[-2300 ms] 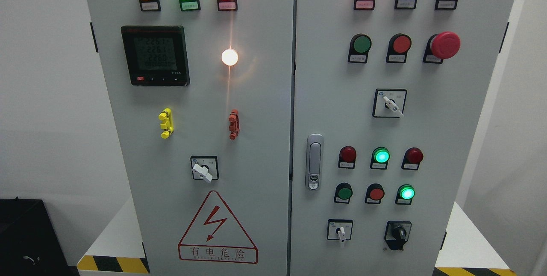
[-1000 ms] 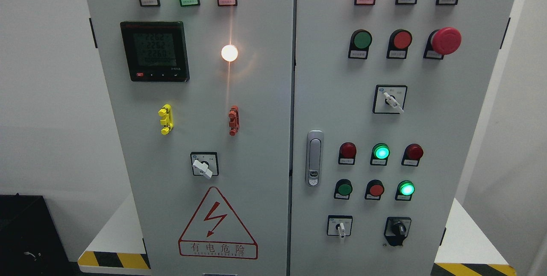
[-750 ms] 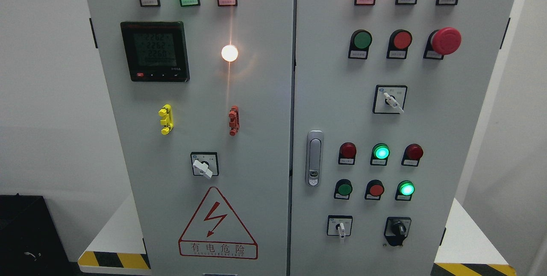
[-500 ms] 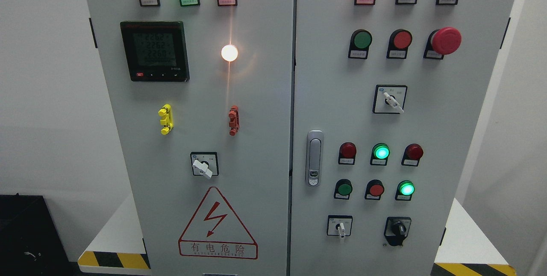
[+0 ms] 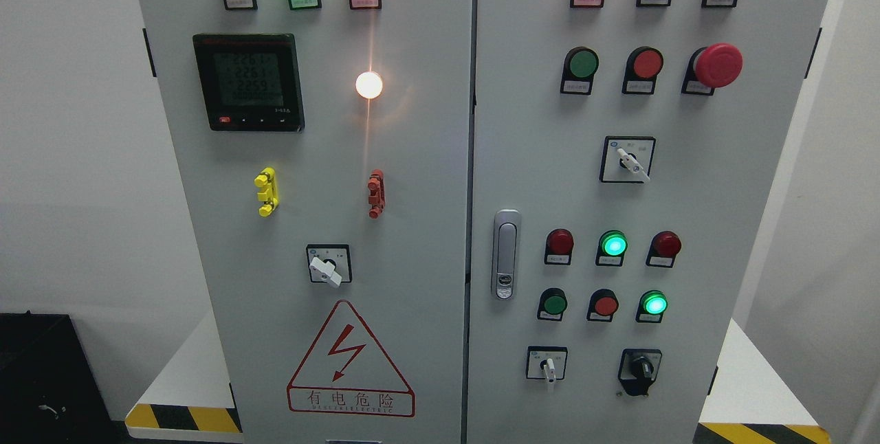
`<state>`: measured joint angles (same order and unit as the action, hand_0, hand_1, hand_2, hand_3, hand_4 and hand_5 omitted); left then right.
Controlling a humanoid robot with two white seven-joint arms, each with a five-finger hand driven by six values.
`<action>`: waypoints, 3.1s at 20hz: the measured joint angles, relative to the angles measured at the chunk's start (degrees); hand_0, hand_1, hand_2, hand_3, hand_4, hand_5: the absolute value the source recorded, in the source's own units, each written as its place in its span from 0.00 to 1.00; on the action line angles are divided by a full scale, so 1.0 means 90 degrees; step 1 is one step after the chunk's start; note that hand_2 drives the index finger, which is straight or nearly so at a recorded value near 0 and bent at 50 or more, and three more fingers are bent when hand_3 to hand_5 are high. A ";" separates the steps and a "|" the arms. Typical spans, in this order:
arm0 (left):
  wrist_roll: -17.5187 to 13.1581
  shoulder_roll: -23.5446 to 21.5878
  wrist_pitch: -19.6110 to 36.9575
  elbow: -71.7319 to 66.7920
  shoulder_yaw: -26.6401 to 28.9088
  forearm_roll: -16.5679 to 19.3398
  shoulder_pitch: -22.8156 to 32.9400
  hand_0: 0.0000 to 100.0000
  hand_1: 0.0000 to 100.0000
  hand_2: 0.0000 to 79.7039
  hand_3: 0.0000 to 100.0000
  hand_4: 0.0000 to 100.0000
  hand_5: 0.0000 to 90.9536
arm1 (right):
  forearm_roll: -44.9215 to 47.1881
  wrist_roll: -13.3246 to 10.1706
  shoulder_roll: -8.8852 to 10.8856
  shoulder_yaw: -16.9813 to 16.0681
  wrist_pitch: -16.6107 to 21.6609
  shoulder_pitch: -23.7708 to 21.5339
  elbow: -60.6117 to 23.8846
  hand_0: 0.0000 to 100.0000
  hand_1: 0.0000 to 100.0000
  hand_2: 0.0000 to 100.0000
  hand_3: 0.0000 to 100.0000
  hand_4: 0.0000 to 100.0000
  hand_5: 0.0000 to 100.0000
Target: Flip black knob to close circuit
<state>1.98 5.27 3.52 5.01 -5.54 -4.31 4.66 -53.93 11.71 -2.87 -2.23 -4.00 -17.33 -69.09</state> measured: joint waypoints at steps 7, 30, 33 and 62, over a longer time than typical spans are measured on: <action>0.0000 0.0000 0.0000 0.0000 0.0000 0.0000 0.0000 0.12 0.56 0.00 0.00 0.00 0.00 | -0.1036 0.0453 -0.0098 -0.0010 -0.0311 0.0126 -0.1647 0.00 0.00 0.89 1.00 0.91 0.90; 0.0000 0.0000 0.0000 0.0000 0.0000 0.0000 0.0000 0.12 0.56 0.00 0.00 0.00 0.00 | -0.2136 0.1384 -0.0296 -0.0321 -0.1220 0.2343 -0.3588 0.00 0.00 0.90 1.00 0.93 0.92; 0.0000 0.0000 0.0000 0.0000 0.0000 0.0000 0.0000 0.12 0.56 0.00 0.00 0.00 0.00 | -0.2241 0.1473 -0.0296 -0.0385 -0.1272 0.2517 -0.3623 0.00 0.00 0.90 1.00 0.93 0.92; 0.0000 0.0000 0.0000 0.0000 0.0000 0.0000 0.0000 0.12 0.56 0.00 0.00 0.00 0.00 | -0.2535 0.1859 -0.0048 -0.0908 -0.1315 0.3713 -0.3308 0.00 0.00 0.90 1.00 0.92 0.91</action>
<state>1.98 5.27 3.52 5.01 -5.54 -4.31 4.66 -76.75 28.45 -3.30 -10.40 -15.83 16.09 -98.86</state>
